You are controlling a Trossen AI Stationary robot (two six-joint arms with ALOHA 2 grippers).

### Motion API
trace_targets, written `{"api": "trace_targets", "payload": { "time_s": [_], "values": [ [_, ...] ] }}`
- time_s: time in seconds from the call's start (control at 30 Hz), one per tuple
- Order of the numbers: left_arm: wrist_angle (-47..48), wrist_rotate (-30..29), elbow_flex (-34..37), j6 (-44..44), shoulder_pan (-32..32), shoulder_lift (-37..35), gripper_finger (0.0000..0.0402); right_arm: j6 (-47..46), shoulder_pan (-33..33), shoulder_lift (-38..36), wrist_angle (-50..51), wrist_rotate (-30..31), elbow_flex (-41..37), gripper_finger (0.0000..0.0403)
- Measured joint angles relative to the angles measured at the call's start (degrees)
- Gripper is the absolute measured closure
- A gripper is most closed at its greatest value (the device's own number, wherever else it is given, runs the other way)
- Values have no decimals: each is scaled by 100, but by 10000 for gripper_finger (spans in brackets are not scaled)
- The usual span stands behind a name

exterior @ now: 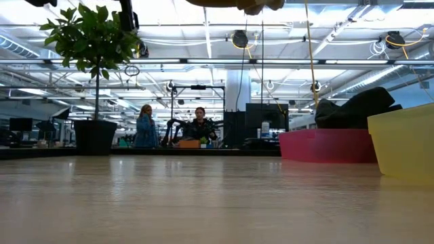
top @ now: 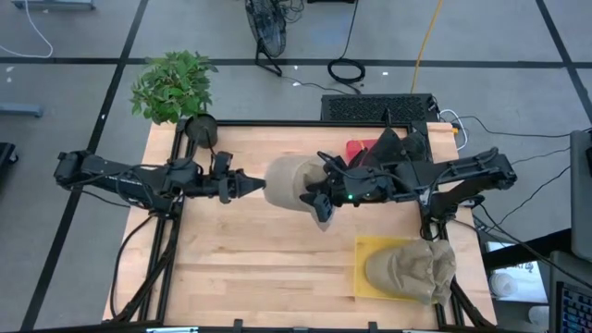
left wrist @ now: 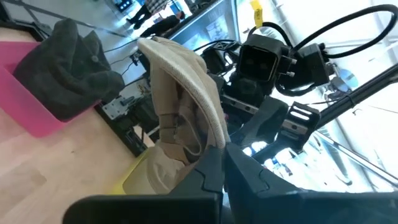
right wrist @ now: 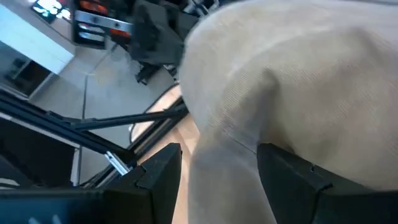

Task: Pick & Place hat
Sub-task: Put the brown cap into the yellow bin

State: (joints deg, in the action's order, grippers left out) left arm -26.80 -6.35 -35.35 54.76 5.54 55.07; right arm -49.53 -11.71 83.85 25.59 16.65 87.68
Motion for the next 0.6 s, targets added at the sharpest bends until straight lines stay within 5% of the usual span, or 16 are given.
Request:
{"api": "trace_targets", "payload": {
  "time_s": [0.6],
  "values": [
    [-307, -26, 0, -60, 23, 0, 396, 348, 121, 48, -712, 275, -2, 217]
  ]
}}
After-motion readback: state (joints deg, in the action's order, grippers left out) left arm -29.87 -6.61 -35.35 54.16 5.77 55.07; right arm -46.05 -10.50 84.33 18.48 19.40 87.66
